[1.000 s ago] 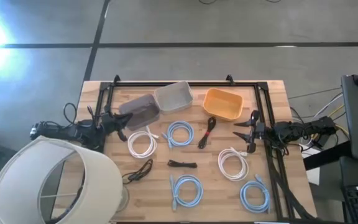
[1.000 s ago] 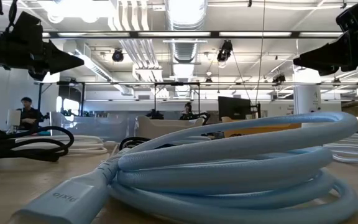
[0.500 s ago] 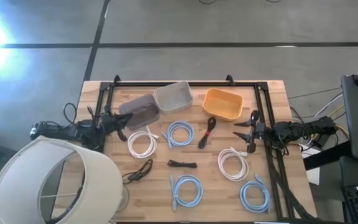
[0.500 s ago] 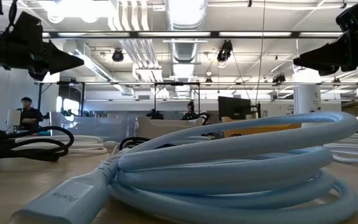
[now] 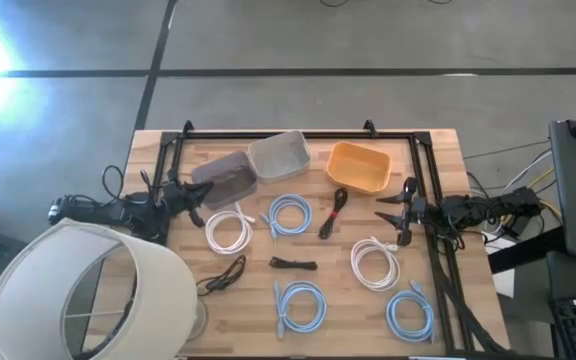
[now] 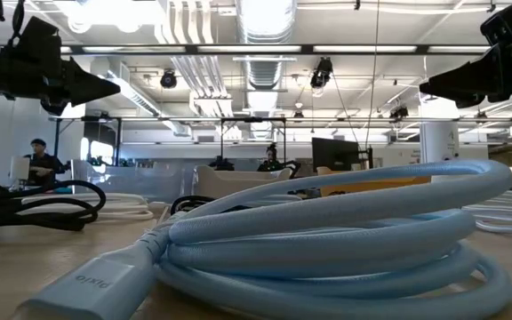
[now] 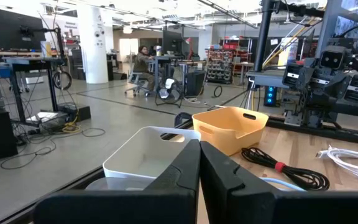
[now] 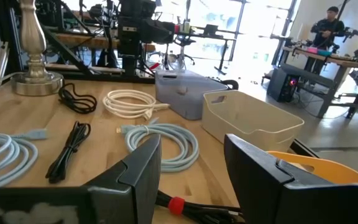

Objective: Pick & Place USB Port

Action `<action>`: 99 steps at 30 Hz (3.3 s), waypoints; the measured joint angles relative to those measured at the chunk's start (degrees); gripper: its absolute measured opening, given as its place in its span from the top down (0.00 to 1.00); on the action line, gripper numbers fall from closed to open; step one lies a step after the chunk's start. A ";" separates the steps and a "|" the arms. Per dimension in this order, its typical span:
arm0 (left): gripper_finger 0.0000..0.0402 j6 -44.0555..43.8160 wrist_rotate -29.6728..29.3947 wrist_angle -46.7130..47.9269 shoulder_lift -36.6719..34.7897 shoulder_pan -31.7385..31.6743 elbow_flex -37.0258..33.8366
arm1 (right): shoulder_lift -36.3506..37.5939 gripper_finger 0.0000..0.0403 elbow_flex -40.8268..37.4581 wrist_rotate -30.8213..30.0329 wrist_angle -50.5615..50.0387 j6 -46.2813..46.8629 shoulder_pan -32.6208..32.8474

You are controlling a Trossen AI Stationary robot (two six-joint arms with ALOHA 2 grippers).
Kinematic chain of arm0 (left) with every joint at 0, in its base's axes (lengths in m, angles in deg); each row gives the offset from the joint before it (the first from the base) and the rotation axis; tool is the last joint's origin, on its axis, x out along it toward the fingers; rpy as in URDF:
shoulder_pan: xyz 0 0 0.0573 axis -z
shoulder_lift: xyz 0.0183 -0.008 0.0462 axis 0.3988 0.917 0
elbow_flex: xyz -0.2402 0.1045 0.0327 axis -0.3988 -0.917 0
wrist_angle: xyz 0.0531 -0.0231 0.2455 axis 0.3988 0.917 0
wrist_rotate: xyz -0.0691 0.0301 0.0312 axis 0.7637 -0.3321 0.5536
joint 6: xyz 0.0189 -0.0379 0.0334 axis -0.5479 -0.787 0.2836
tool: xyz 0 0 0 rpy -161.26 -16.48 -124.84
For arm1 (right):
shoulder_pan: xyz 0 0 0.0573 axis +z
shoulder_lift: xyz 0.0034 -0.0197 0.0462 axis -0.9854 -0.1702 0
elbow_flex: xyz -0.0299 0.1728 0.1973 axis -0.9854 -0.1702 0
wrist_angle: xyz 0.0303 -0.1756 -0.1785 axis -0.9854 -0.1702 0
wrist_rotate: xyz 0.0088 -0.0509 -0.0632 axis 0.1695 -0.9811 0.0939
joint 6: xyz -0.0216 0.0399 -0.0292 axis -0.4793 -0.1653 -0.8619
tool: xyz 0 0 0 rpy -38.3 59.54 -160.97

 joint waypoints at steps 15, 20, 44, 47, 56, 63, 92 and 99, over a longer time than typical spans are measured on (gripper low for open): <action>0.97 0.00 0.00 -0.02 0.02 0.00 0.00 | 0.00 0.58 0.02 0.00 0.00 -0.06 -0.02; 0.97 -0.02 0.01 -0.01 0.02 0.00 0.00 | 0.02 0.58 0.01 0.00 0.00 -0.05 -0.02; 0.97 -0.02 0.01 -0.01 0.01 0.00 0.00 | 0.02 0.58 0.02 0.00 -0.02 -0.05 -0.02; 0.97 -0.02 0.02 -0.02 0.00 0.00 0.00 | 0.02 0.58 0.00 0.00 -0.02 0.05 0.02; 0.97 -0.02 0.02 0.00 0.02 0.00 0.00 | 0.02 0.58 0.02 0.00 -0.01 0.03 0.02; 0.97 0.00 0.00 -0.02 0.02 0.00 0.00 | 0.01 0.58 0.01 0.00 -0.01 -0.02 0.00; 0.97 -0.02 0.01 -0.03 0.01 0.00 0.00 | 0.02 0.58 0.00 1.03 1.88 3.19 0.02; 0.97 -1.24 0.02 -0.32 0.00 0.00 0.00 | 0.02 0.58 0.00 1.14 2.06 6.01 0.00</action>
